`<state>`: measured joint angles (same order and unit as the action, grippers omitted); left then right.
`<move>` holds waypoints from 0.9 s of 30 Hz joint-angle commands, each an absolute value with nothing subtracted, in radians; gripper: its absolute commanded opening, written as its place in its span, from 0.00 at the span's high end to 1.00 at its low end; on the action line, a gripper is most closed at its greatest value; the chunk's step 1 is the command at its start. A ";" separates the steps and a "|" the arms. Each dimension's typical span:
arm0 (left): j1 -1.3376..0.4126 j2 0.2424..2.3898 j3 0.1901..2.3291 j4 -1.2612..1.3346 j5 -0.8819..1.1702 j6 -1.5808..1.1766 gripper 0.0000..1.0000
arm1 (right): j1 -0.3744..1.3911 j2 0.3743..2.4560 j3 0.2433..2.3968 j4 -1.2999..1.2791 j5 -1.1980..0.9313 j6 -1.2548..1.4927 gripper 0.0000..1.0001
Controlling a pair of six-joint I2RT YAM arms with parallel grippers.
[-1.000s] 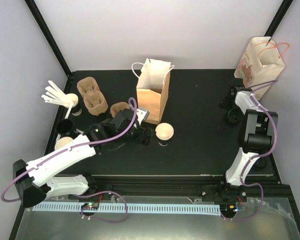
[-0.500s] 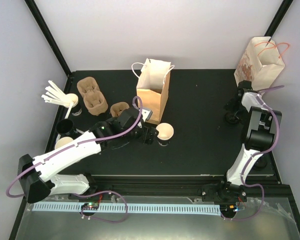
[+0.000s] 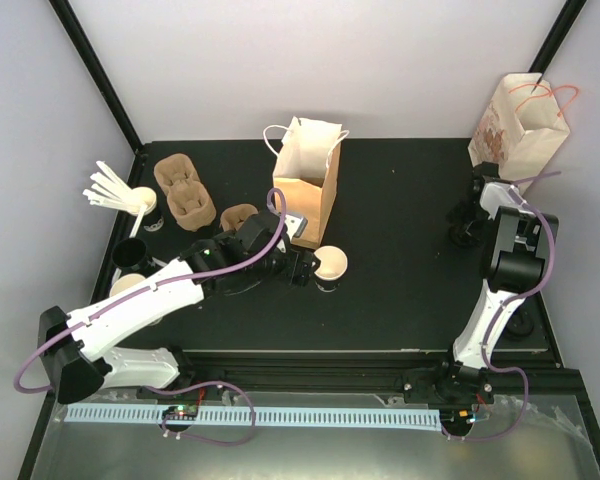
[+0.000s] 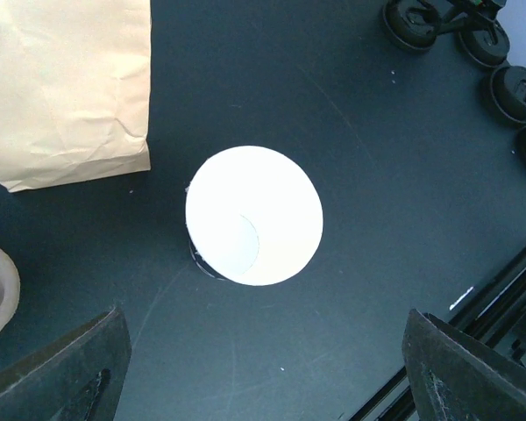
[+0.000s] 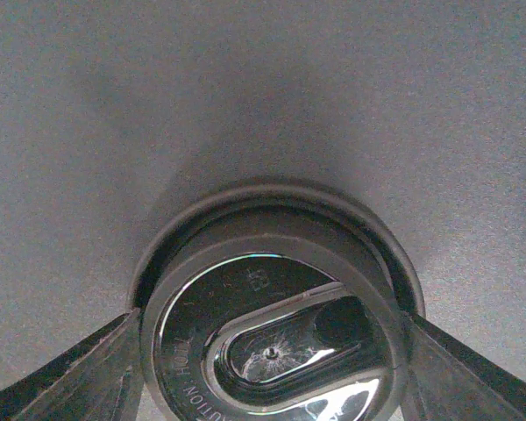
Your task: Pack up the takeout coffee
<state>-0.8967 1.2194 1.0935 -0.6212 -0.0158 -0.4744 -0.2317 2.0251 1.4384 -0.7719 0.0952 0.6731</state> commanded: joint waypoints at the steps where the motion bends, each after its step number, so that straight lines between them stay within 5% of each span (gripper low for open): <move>1: -0.890 1.232 1.137 -0.631 0.011 -0.497 0.12 | -0.238 2.037 1.457 -0.801 0.099 0.686 0.26; 14: -0.891 1.230 1.104 -0.608 0.007 -0.506 0.12 | -0.185 1.860 1.371 -0.789 0.013 0.679 0.26; 27: -0.851 1.177 0.966 -0.451 0.017 -0.553 0.12 | 0.232 1.455 1.134 -0.837 0.060 0.618 0.25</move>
<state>-0.8814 1.2144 1.0016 -0.5434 -0.0067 -0.5217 0.1654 1.5875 1.2221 -0.8059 0.0471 0.6498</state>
